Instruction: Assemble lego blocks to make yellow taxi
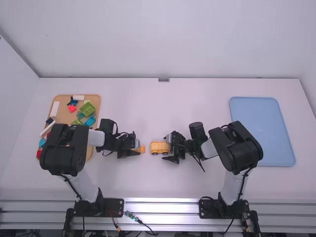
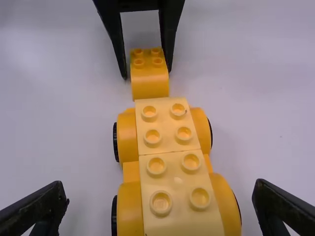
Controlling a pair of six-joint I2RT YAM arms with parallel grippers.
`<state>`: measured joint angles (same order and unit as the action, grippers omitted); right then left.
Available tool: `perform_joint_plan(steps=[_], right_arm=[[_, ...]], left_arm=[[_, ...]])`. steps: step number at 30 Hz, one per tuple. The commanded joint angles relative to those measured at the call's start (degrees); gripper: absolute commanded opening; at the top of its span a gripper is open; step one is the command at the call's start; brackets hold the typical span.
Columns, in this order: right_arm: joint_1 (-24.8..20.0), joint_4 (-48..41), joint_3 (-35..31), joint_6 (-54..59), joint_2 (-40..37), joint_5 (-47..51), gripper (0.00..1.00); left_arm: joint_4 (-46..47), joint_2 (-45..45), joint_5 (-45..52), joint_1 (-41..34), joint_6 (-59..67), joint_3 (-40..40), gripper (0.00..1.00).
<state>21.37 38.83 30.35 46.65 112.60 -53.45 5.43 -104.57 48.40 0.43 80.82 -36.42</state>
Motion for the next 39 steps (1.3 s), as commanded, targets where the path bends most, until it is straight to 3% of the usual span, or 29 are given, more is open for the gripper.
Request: perform_joint_plan(steps=[1,8,9,12,13,15,16,19,21,26,31,39], right_arm=[[0.1,0.0,0.8,-0.3,0.8,-0.8,0.99],[0.1,-0.1,0.8,-0.3,0.8,-0.8,0.99],[0.1,-0.1,0.8,-0.4,0.8,-0.7,0.99],[0.1,-0.1,0.8,-0.3,0.8,-0.8,0.99],[0.1,-0.1,0.8,-0.4,0.8,-0.7,0.99],[0.1,-0.1,0.8,-0.3,0.8,-0.8,0.99],[0.1,-0.1,0.8,-0.3,0.8,-0.7,0.99],[0.1,-0.1,0.8,-0.3,0.8,-0.7,0.99],[0.1,0.0,0.8,-0.2,0.8,-0.5,0.99],[0.1,0.0,0.8,0.4,0.8,-0.5,0.99],[0.1,-0.3,1.5,1.3,0.9,-0.7,0.99],[0.1,-0.3,6.4,-0.2,6.4,-2.6,0.99]], left_arm=[[1.4,-1.1,-0.6,0.1,0.3,-1.0,0.5],[1.9,-1.1,0.4,-0.2,0.3,-1.9,0.5],[1.9,-1.1,0.4,-0.3,0.3,-1.7,0.41],[1.9,-1.1,0.2,-0.4,0.3,-1.5,0.36],[1.9,-1.1,0.2,-0.4,0.3,-1.5,0.27],[1.8,-1.1,0.2,-0.4,0.3,-1.5,0.24],[1.9,-1.1,0.3,-0.4,0.3,-1.6,0.12],[1.7,-1.1,0.6,-0.4,0.2,-1.6,0.03],[1.4,-1.1,2.4,-0.4,0.3,-1.6,0.06],[1.3,0.5,4.5,-0.4,-2.0,-1.6,0.02],[0.6,3.3,0.9,-0.4,-14.6,-2.9,0.02],[1.7,7.3,0.4,-0.4,-18.5,-3.5,0.02]])
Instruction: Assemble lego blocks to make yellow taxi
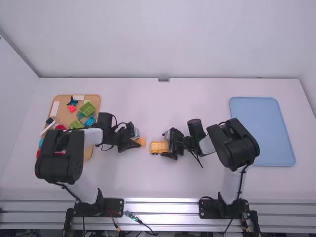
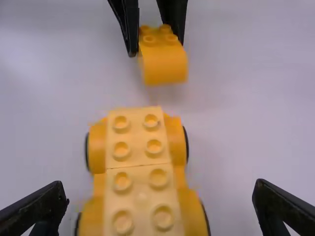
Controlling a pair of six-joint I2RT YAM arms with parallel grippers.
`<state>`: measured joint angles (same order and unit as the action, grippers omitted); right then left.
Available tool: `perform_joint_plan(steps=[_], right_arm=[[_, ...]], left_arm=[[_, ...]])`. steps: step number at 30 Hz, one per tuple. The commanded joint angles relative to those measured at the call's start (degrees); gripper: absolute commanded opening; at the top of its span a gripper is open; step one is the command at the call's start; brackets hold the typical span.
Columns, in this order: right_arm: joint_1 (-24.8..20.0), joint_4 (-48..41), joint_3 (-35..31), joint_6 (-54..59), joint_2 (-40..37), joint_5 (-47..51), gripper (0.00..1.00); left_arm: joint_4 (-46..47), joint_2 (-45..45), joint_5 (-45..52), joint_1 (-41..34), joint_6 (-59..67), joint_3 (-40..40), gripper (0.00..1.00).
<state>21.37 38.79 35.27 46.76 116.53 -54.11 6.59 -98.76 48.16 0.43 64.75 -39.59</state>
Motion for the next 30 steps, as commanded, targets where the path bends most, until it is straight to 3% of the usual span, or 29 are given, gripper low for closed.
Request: perform_joint_plan(steps=[1,4,8,11,18,19,21,30], right_arm=[[0.1,-0.2,2.1,-0.2,3.6,-3.5,0.99],[0.1,-0.2,3.1,-0.3,5.6,-5.0,0.99],[0.1,-0.2,2.9,0.2,5.9,-5.0,1.0],[0.2,-0.2,2.9,0.2,5.9,-4.1,0.93],[2.9,-0.2,2.9,-0.1,5.9,2.1,0.56],[3.0,-0.2,2.9,-0.1,5.9,2.2,0.55],[3.7,-0.2,2.9,-0.1,5.9,3.1,0.45],[4.2,0.2,3.2,-0.3,5.9,3.0,0.28]], left_arm=[[0.1,1.9,0.7,-0.4,-4.3,-0.4,0.02],[-2.4,2.8,0.7,-0.7,-10.8,-0.4,0.02],[-3.0,3.0,1.7,-3.1,-9.7,-0.4,0.02],[-2.9,3.0,1.5,-5.9,-7.8,-0.4,0.02],[-3.8,3.0,2.2,-9.1,-7.9,-0.4,0.02],[-3.8,3.0,2.3,-9.1,-7.9,-0.4,0.02],[-3.9,3.0,5.0,-9.1,-7.6,-0.4,0.02],[-6.6,3.0,6.5,-10.8,-7.7,0.9,0.02]])
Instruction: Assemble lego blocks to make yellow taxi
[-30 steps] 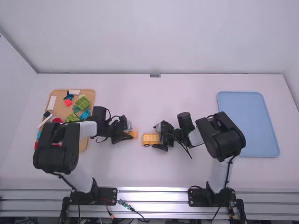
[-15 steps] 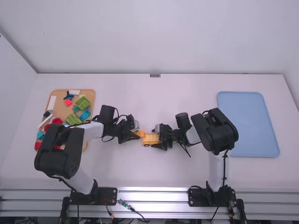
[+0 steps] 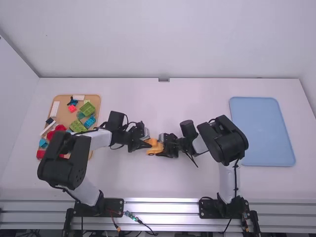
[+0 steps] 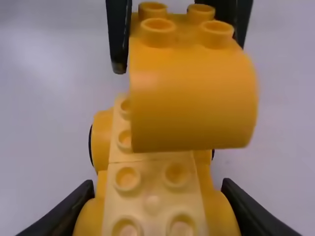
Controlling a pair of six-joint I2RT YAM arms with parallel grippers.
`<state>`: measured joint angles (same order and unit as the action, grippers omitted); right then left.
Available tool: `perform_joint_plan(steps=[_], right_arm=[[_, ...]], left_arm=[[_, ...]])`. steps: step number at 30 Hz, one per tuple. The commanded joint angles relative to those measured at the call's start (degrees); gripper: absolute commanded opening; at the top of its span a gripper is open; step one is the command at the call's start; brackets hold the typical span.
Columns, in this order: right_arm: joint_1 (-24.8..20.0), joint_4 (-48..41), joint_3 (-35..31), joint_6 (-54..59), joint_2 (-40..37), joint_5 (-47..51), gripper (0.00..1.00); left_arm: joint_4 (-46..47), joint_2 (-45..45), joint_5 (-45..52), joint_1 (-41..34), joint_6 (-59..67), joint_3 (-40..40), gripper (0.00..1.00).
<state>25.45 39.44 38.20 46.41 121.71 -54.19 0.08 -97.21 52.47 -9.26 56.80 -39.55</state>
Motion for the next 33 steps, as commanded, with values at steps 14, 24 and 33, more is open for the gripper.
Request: perform_joint_plan(steps=[14,24,33], right_arm=[[-0.1,-0.5,0.7,-1.6,0.7,3.0,0.21],[-0.1,-0.6,0.5,-1.0,0.7,3.0,0.21],[0.1,-0.5,0.4,-1.0,0.7,3.0,0.22]], left_arm=[[-5.5,0.5,-2.8,-3.8,-2.7,2.6,0.02],[-7.7,-3.0,-2.1,-3.7,-2.9,2.5,0.02],[-8.5,-3.0,-0.5,-4.0,-2.7,2.6,0.02]])
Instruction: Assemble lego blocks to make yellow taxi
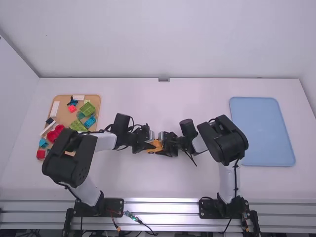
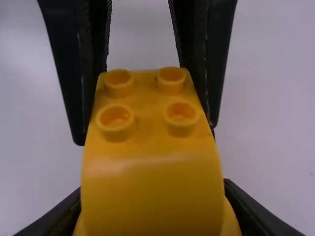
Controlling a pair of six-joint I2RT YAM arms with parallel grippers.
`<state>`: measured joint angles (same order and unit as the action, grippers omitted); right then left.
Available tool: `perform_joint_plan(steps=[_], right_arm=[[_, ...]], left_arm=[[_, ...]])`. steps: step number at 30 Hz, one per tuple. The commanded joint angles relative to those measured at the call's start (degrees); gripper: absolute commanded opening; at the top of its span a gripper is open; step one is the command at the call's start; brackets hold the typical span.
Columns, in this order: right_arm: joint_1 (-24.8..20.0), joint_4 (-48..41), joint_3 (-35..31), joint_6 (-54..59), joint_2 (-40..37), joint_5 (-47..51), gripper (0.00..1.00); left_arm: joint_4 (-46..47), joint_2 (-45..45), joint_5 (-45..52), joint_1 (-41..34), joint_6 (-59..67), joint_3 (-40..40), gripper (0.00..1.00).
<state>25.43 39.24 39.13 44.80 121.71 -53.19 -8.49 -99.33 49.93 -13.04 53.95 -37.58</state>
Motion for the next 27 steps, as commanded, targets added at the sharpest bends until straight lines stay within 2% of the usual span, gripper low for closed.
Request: perform_joint_plan(steps=[1,8,19,27], right_arm=[[0.1,-0.2,-0.5,0.6,0.7,2.0,0.22],[0.1,-0.2,-0.5,0.7,0.7,2.0,0.22],[0.2,-0.2,-0.5,0.7,0.7,2.0,0.22],[0.1,-0.2,-0.5,0.6,0.7,2.0,0.22]], left_arm=[[-0.2,-0.9,2.2,-0.3,0.1,0.6,0.02],[-0.5,-2.6,-3.3,-4.0,0.1,0.6,0.02],[2.5,-2.7,-9.0,-4.5,-1.9,0.3,0.02],[2.5,-2.7,-9.1,-4.7,-2.0,0.3,0.02]])
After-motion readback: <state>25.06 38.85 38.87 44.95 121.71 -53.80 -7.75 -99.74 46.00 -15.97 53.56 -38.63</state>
